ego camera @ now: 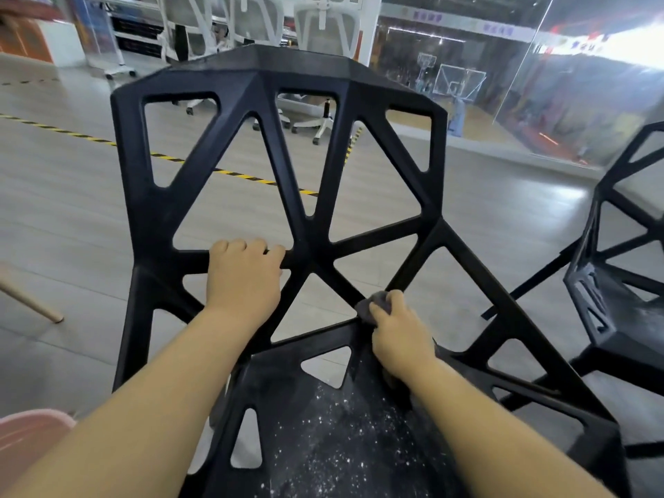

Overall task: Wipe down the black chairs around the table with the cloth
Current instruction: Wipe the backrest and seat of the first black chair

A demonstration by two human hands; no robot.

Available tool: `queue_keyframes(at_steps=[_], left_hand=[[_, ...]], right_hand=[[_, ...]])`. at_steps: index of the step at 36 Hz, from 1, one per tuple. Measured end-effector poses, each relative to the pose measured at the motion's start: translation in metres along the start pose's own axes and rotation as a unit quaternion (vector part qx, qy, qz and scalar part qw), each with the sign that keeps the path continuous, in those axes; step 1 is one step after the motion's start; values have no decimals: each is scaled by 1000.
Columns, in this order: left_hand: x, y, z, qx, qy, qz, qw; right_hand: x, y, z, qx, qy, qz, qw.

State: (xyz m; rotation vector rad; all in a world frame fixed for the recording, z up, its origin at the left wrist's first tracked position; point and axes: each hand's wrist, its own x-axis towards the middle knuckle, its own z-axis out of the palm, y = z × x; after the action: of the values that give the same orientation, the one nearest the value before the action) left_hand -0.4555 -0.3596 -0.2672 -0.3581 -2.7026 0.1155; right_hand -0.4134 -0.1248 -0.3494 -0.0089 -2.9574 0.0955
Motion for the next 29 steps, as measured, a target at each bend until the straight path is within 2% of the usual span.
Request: queue_keyframes(at_steps=[4,6,8,11,15,18,20,23,25,27,29], left_hand=[[1,1,0,-14,1,-10,1000],[1,1,2,-23,4,-17,1000],[2,0,3,-31,16,-22,999],[5,1,6,-51,15,-30,998],[9,-1,8,-72,10,-37,997],[11,-1,10,-83,6,-42,996],[11,-2,11,-88,7,-47,995],[12,-1,11,-89,7,-51,995],[13,-1,10,-85,2,-50,995],[12,-2,10,-88,3,-50,995],[12,-3,11,-100,6,-52,994]], right_hand=[[15,16,-24,48,85,-17,995],[27,24,-41,83,170,6,982],[44,29,-63,105,249,65,961],[69,31,-82,111,245,134,954],[74,4,-72,126,251,167,945],[66,-25,-53,160,258,105,947],[60,-43,-36,137,210,43,967],[45,-66,-17,119,127,-121,977],[45,-60,-10,75,124,-195,970],[48,-50,-25,55,116,-186,974],[52,-30,-32,100,159,-95,978]])
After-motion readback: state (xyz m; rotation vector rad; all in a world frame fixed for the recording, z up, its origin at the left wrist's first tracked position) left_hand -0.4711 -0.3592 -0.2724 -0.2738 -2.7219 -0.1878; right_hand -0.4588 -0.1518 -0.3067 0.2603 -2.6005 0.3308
